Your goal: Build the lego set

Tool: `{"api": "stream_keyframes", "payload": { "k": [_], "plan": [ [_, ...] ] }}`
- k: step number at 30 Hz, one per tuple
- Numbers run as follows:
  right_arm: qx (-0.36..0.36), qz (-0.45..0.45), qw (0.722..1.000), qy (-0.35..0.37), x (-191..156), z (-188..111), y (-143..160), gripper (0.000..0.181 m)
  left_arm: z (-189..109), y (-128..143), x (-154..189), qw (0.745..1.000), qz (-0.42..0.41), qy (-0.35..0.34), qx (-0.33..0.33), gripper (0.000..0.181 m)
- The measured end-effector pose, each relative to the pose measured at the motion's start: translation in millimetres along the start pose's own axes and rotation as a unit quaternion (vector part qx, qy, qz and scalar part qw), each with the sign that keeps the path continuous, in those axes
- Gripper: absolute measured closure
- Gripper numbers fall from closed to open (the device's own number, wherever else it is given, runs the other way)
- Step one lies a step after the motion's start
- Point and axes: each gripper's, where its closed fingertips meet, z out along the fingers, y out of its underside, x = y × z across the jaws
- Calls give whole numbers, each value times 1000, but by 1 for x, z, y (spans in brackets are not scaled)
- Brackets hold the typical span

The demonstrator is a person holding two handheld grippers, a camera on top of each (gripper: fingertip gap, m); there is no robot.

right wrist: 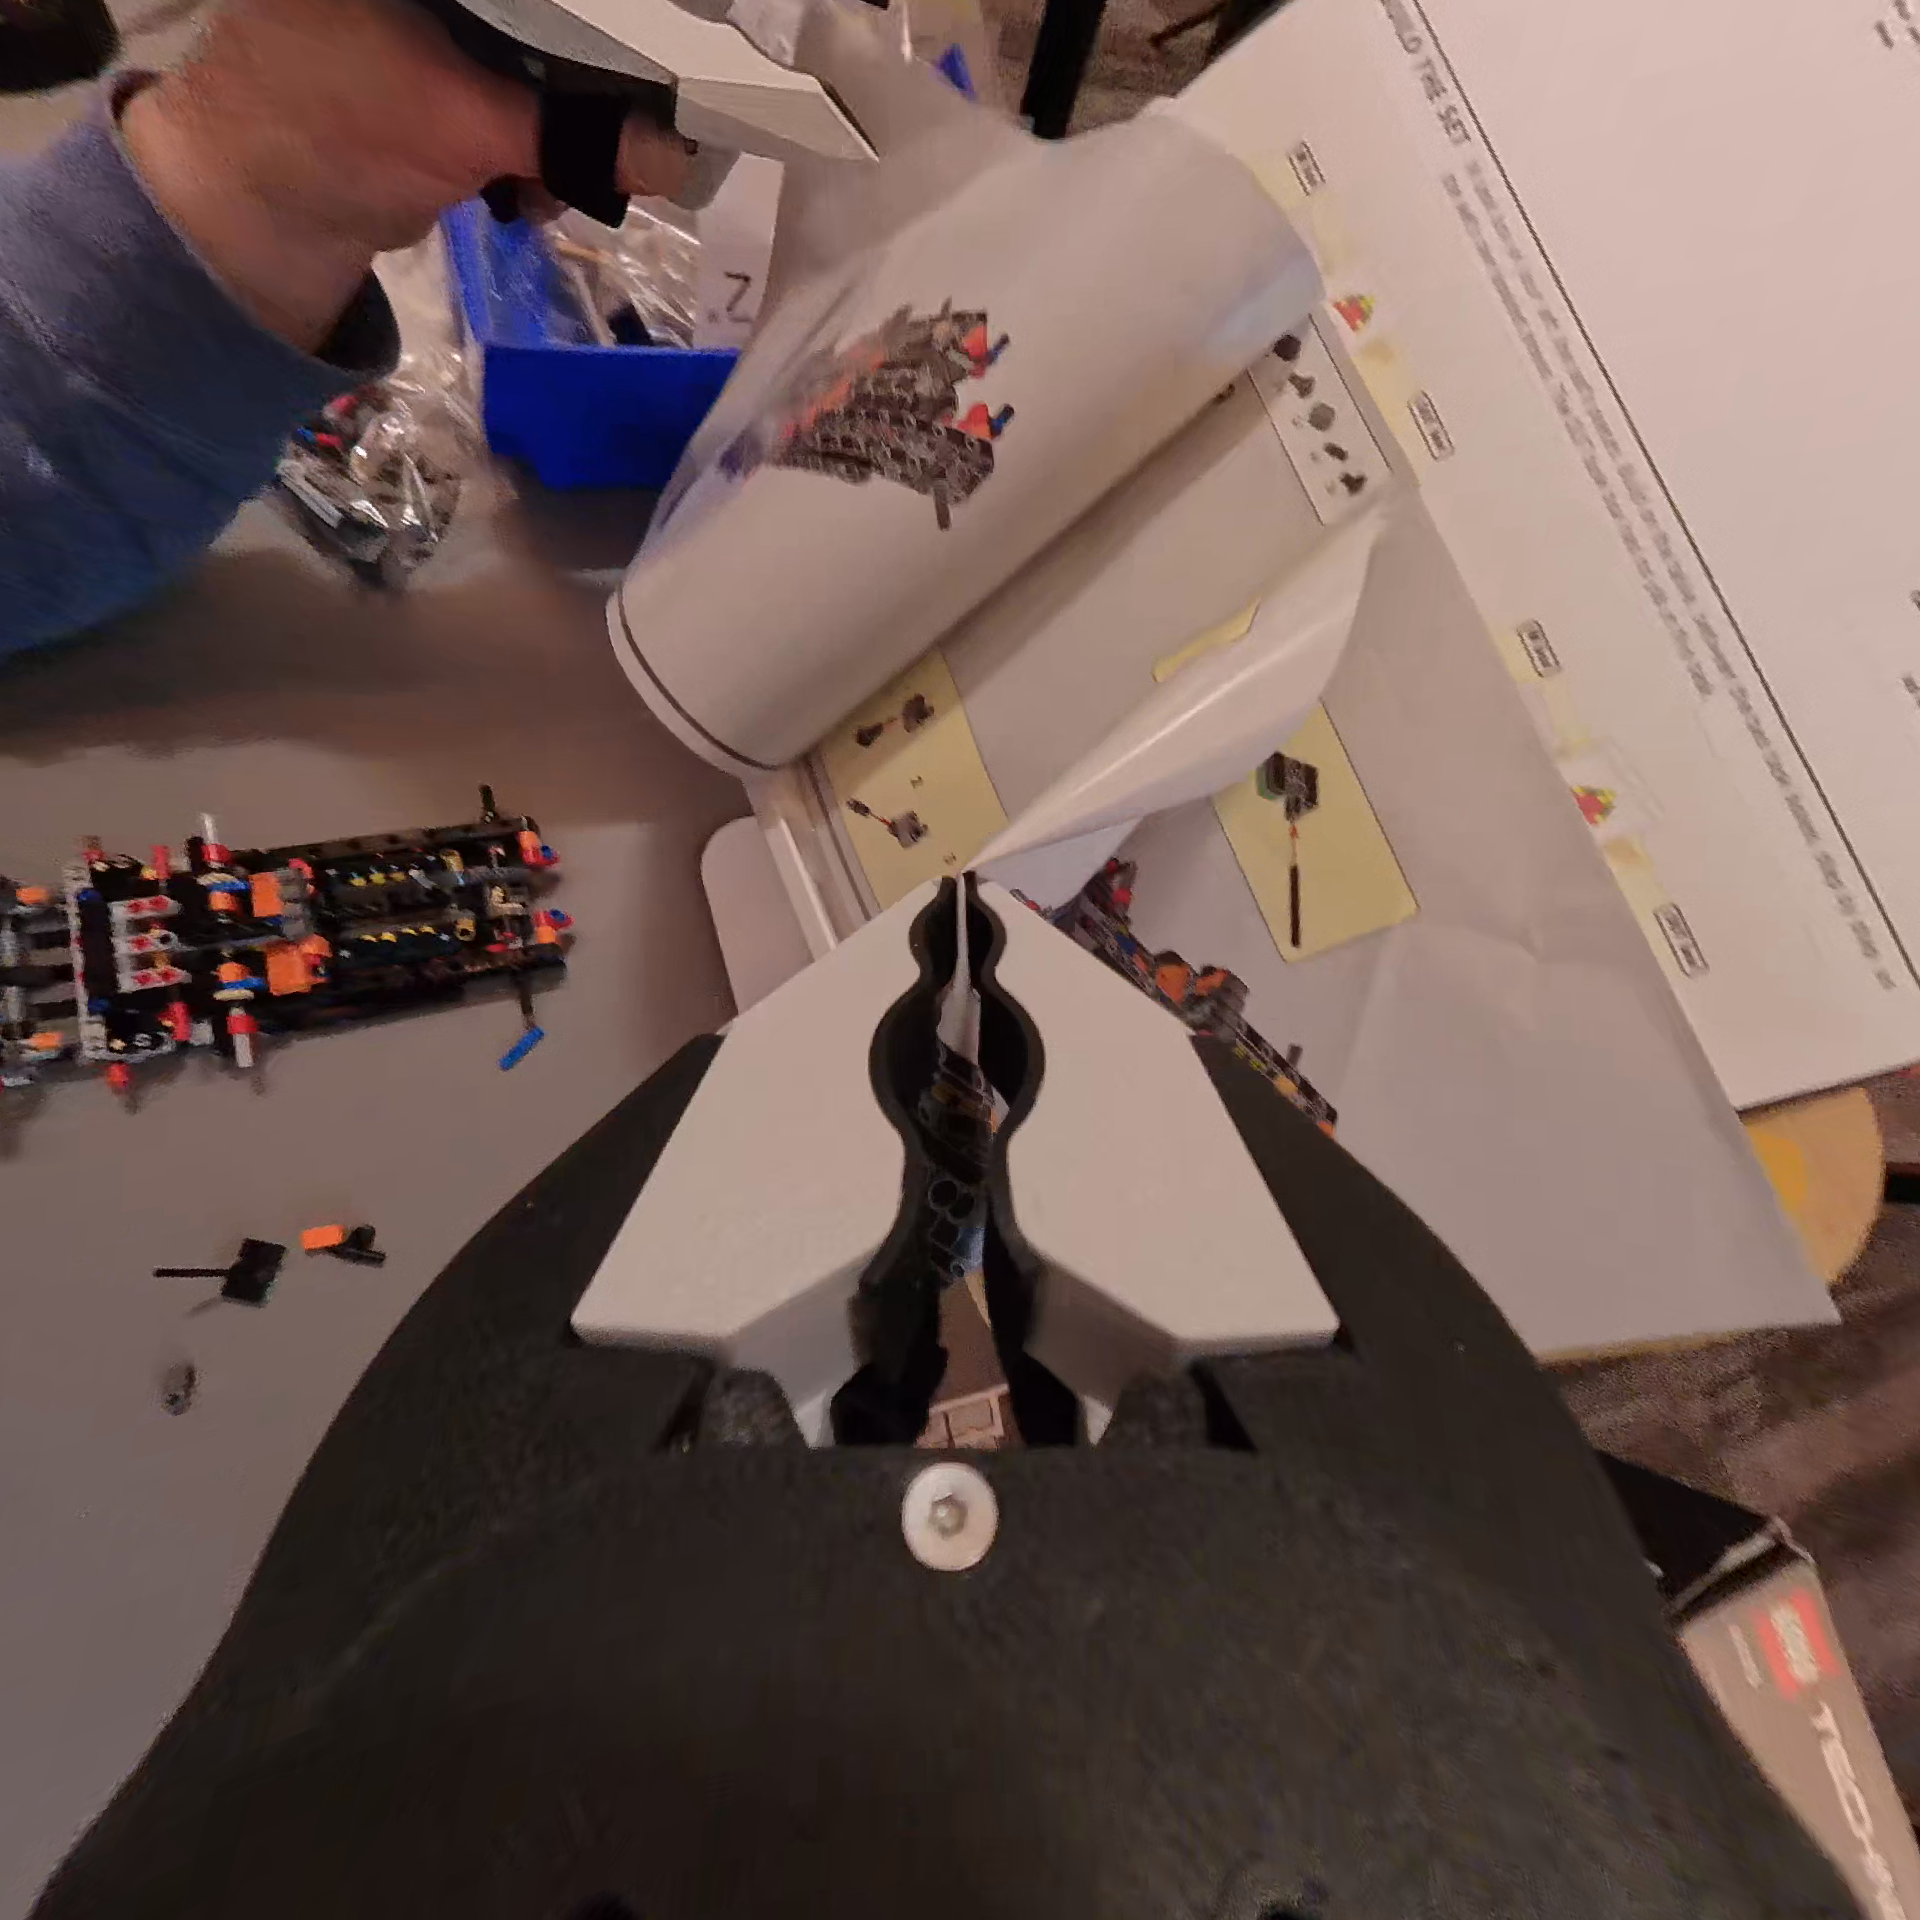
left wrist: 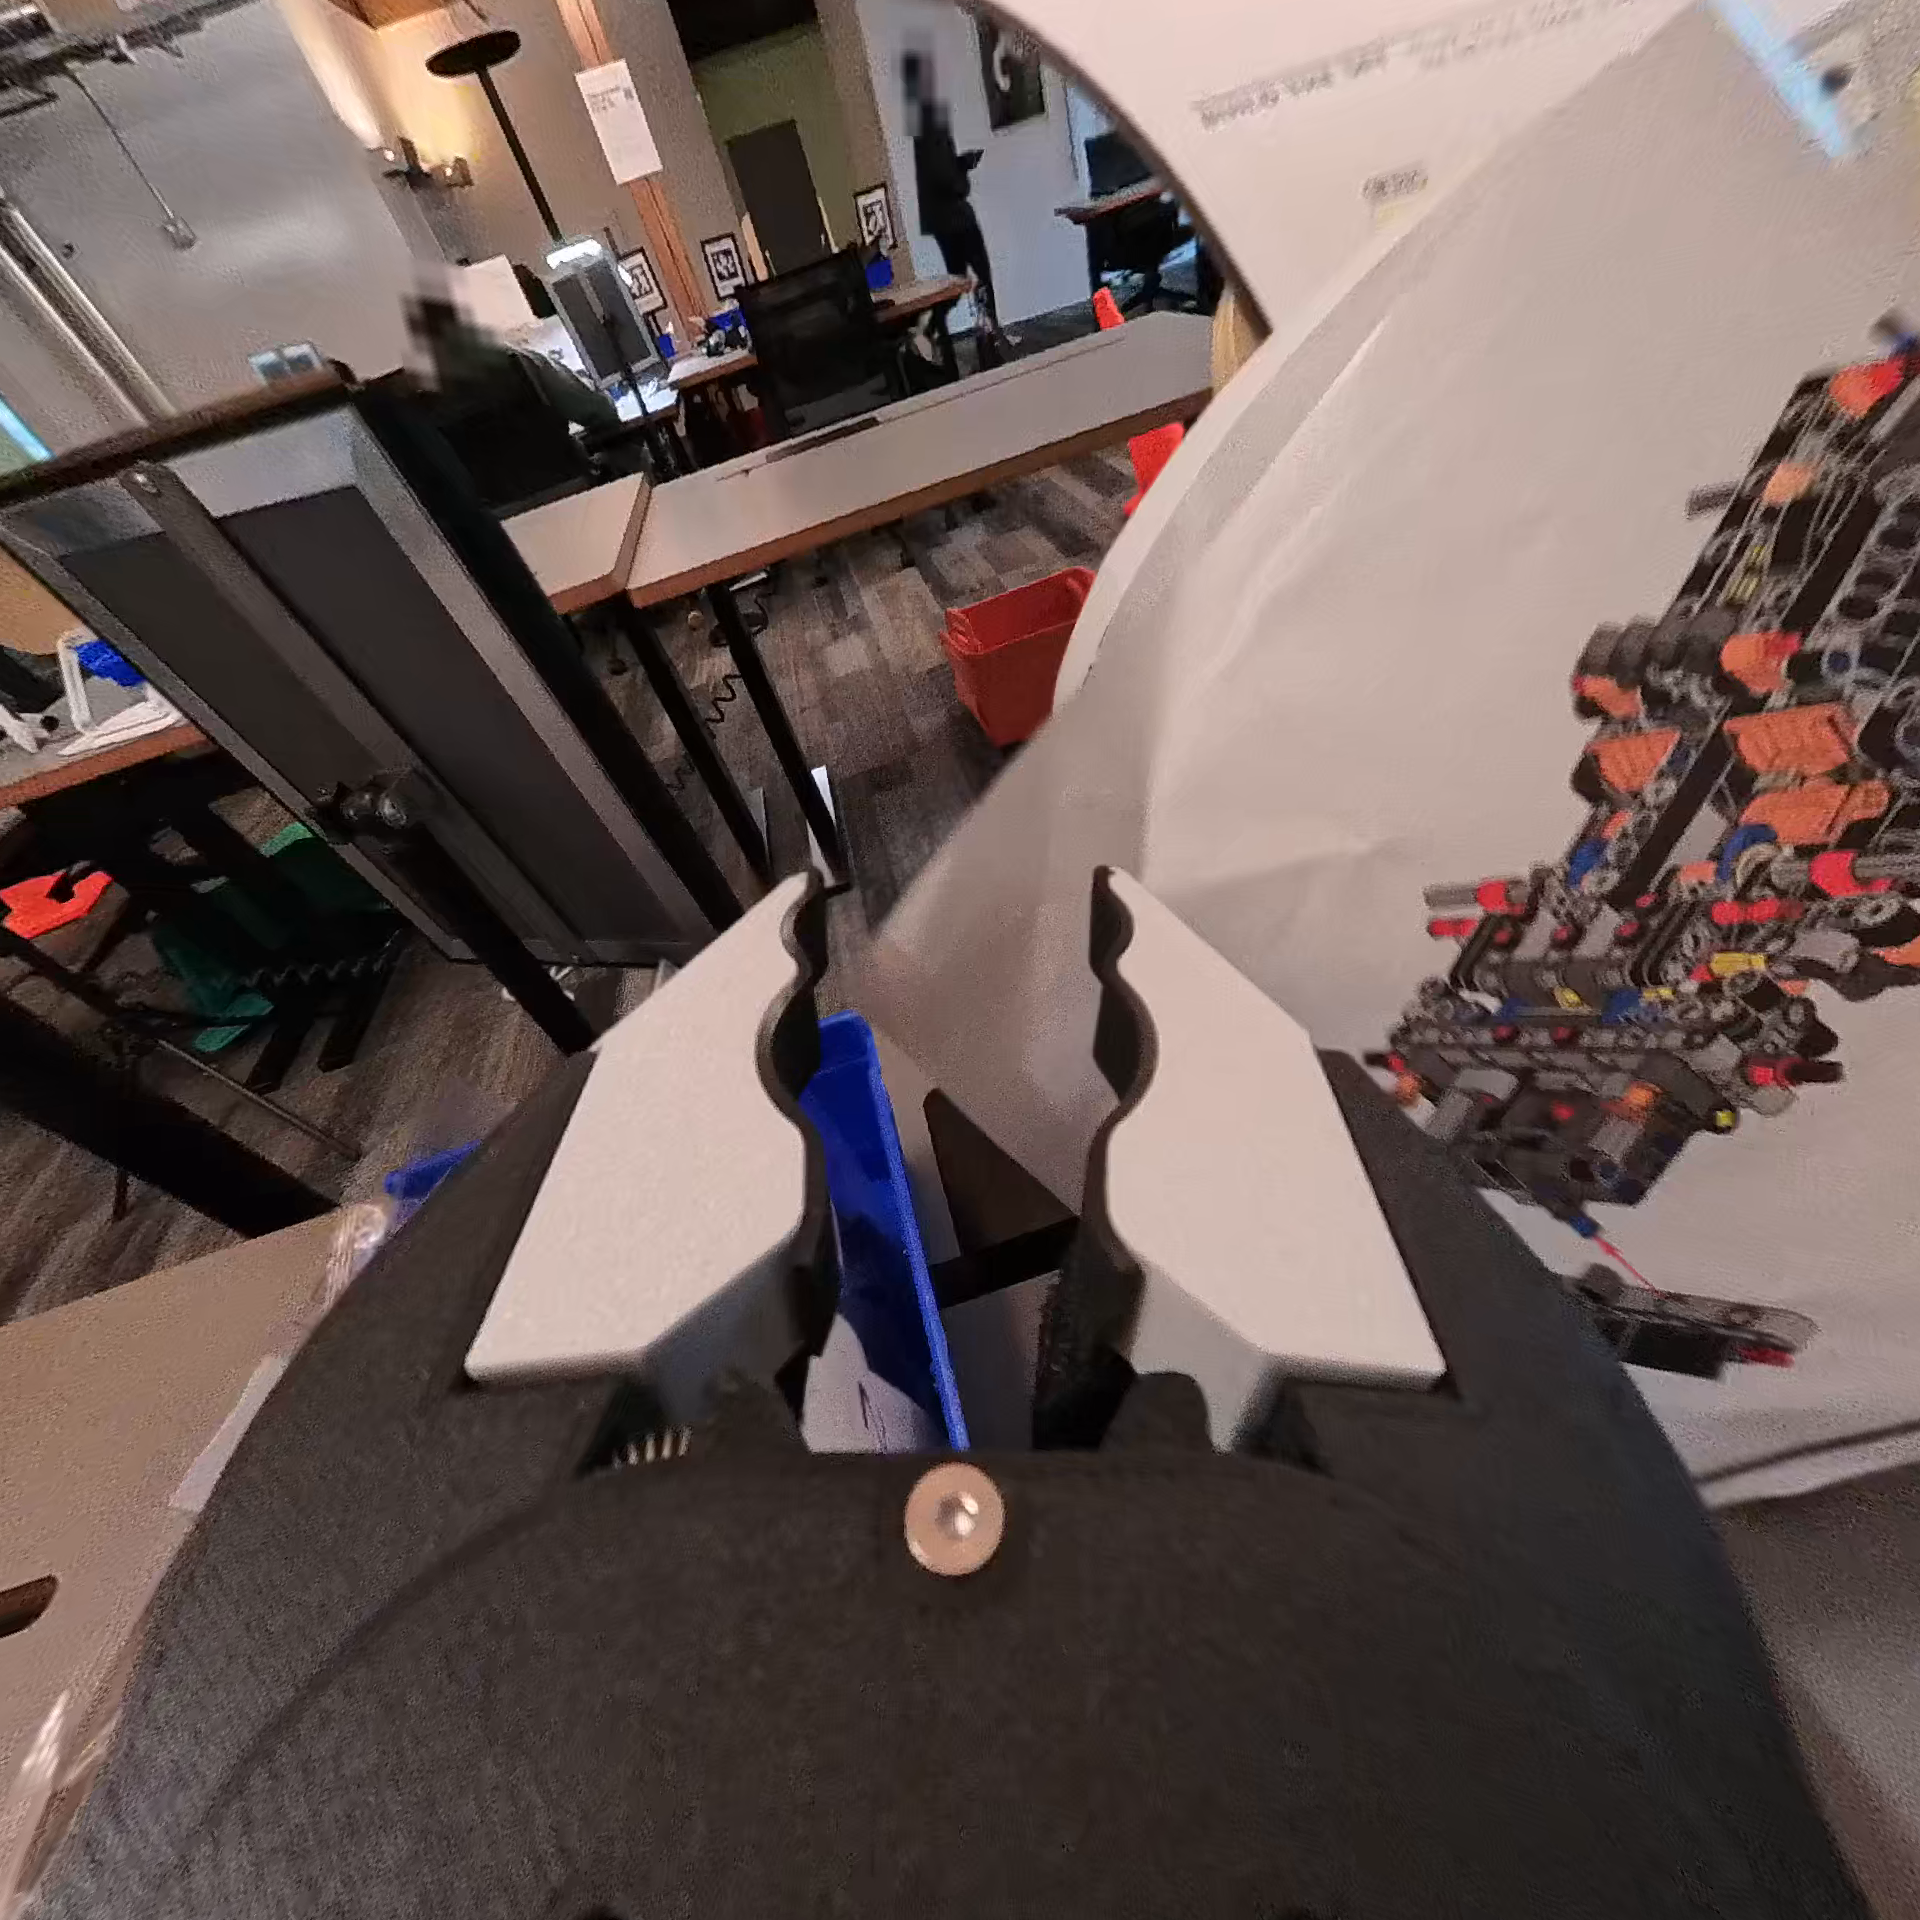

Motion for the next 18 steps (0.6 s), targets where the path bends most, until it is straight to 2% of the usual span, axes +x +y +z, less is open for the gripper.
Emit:
{"api": "stream_keyframes", "payload": {
  "k": [3, 6, 10, 12, 15, 18],
  "plan": [
    [15, 5, 1000, -17, -9, 8, -13, 181, -16, -18, -1, 999, -16, 17, 27, 122],
    [31, 12, 999, -33, -17, 18, -30, 181, -39, -42, 16, 995, -29, 71, 59, 115],
    [53, 26, 997, -42, -25, 36, -59, 181, -82, -74, 75, 974, -22, 210, 87, 113],
    [56, 31, 997, -34, -25, 48, -73, 181, -103, -82, 104, 965, 3, 246, 89, 111],
    [58, 47, 997, -33, -26, 66, -92, 181, -122, -86, 143, 963, 49, 249, 92, 100],
    [50, 69, 996, -22, -24, 82, -104, 181, -122, -80, 171, 968, 81, 224, 80, 91]
  ]
}}
